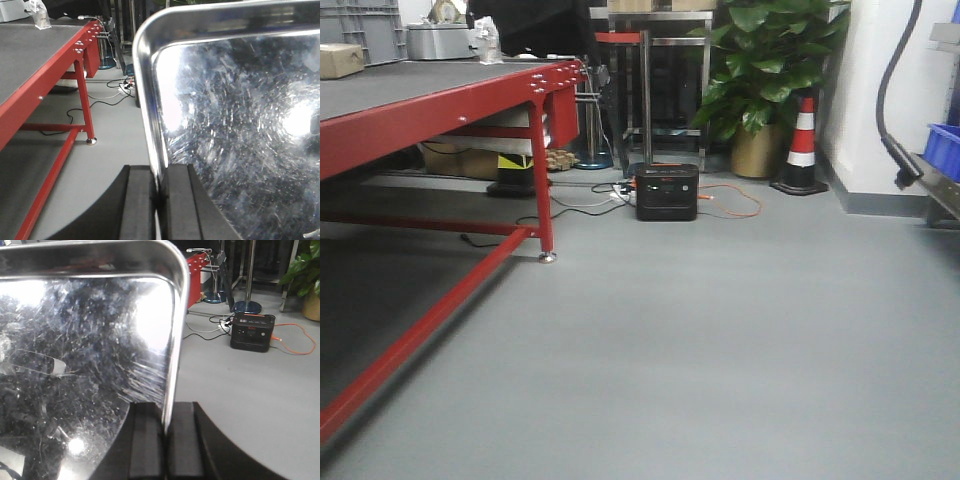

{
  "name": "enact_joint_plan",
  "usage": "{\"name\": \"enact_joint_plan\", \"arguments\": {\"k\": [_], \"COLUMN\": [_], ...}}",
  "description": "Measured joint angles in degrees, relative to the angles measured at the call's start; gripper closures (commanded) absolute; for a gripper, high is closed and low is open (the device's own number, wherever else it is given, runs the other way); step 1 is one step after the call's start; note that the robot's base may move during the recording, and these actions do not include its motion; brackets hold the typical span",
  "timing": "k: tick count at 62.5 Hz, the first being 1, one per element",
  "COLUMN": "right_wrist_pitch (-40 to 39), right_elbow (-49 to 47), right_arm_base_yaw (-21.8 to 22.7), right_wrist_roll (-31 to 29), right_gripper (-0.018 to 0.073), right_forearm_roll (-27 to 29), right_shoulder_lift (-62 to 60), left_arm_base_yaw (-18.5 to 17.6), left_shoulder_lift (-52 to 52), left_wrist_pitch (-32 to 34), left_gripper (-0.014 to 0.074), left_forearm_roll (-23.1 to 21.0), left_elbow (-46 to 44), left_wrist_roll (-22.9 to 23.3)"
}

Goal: Stack silver trays without gaps
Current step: 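Drive the base to the other rack while holding the tray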

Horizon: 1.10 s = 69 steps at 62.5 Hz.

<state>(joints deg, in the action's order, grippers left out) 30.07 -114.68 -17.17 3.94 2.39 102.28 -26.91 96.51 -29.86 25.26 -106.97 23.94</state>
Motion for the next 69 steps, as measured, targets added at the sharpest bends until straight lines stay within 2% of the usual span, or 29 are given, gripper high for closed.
{"name": "enact_joint_plan", "arguments": {"k": [69], "right_wrist_pitch": [-0.10], "right_elbow": [0.00], "right_arm_base_yaw": [0.00], "right_wrist_roll": [0.00], "right_gripper": [0.0641], "right_forearm_roll": [0.00], "right_shoulder_lift": [0.00], "left_arm_base_yaw": [0.00], "left_shoulder_lift": [0.00], "left_wrist_pitch": [0.13], "left_gripper": [0.0613], "left_forearm_roll": [0.00], "left_elbow": [0.00], "left_wrist_roll": [0.00]}}
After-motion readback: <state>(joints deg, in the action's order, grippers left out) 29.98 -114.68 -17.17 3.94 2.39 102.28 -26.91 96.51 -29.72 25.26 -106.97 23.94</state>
